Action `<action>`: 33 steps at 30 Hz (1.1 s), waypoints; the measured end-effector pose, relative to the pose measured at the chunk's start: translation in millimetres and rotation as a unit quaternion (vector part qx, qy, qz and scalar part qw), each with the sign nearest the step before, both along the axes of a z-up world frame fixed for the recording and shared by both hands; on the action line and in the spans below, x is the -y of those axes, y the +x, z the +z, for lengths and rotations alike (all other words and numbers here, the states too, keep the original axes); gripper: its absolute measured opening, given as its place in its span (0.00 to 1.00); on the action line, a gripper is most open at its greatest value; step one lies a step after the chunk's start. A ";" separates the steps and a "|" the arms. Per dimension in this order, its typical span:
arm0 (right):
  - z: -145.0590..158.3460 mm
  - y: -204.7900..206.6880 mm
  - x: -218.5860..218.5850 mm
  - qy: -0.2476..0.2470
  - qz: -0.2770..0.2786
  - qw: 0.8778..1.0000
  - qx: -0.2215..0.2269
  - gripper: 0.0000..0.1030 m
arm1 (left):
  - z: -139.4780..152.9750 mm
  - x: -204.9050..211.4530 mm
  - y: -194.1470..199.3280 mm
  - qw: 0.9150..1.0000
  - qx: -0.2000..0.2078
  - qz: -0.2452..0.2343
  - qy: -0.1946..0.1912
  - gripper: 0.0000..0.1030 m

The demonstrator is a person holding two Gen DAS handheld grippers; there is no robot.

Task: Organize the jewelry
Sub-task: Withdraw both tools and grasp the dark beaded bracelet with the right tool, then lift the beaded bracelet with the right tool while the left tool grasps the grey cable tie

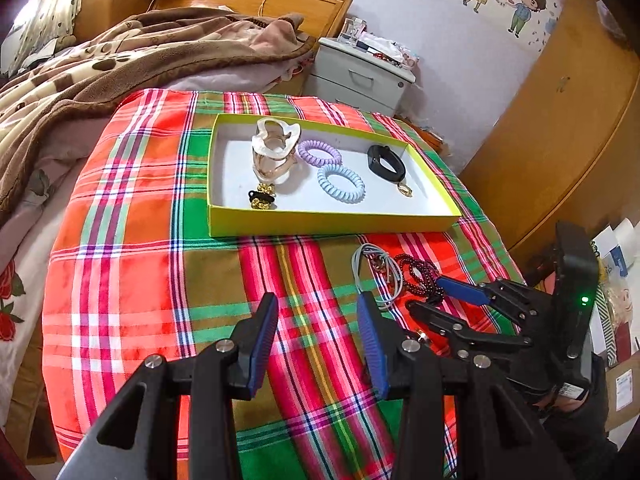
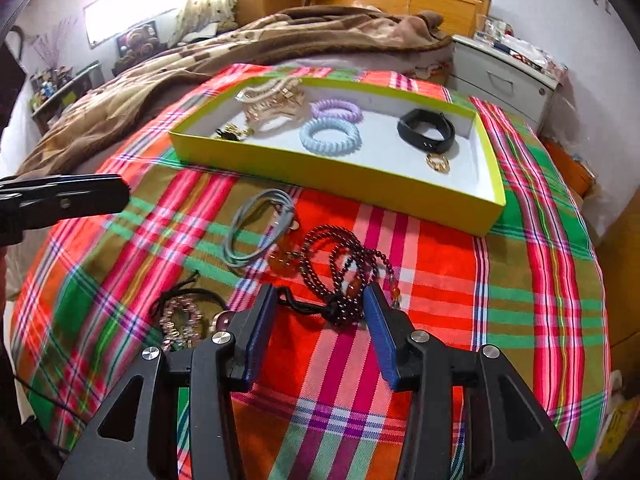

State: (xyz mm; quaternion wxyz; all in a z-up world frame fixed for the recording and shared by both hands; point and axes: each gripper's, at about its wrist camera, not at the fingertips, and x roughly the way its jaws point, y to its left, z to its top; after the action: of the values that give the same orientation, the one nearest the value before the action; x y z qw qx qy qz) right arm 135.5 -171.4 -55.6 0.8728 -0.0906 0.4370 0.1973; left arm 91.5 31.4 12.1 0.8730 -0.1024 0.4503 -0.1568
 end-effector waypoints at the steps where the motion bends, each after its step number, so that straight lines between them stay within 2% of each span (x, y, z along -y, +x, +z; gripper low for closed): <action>1: 0.1 0.2 0.9 0.003 -0.003 1.000 0.000 0.45 | -0.8 0.7 -0.2 1.000 -0.002 -0.002 0.000 0.41; 3: 1.1 1.6 2.8 0.009 -0.007 1.000 -0.001 0.43 | -1.4 2.6 -0.2 1.000 -0.002 -0.005 0.000 0.41; 6: 1.9 2.3 7.0 0.007 -0.018 1.000 0.002 0.29 | -2.5 3.2 0.5 1.000 -0.003 -0.004 -0.001 0.41; 10: 1.8 0.9 12.1 0.011 -0.024 1.000 0.005 0.22 | -4.2 4.8 1.8 1.000 -0.006 -0.007 -0.003 0.41; 23: 13.2 -7.3 39.7 0.065 -0.058 0.996 0.022 0.21 | -11.7 18.5 16.2 0.999 -0.022 -0.023 -0.012 0.41; 26: 17.2 -11.7 48.5 0.075 -0.069 0.994 0.029 0.21 | -10.7 29.0 22.6 0.999 -0.012 -0.024 0.022 0.41; 33: 24.4 -18.2 66.3 0.088 -0.088 0.991 0.044 0.21 | -17.7 53.0 38.7 0.998 -0.026 -0.052 0.031 0.41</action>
State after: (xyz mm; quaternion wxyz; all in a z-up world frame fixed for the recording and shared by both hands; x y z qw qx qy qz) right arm 117.3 -237.7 -31.3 0.9099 0.0171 0.3850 0.1534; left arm 130.2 -21.6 -5.6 0.8545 -0.0553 0.4821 -0.1855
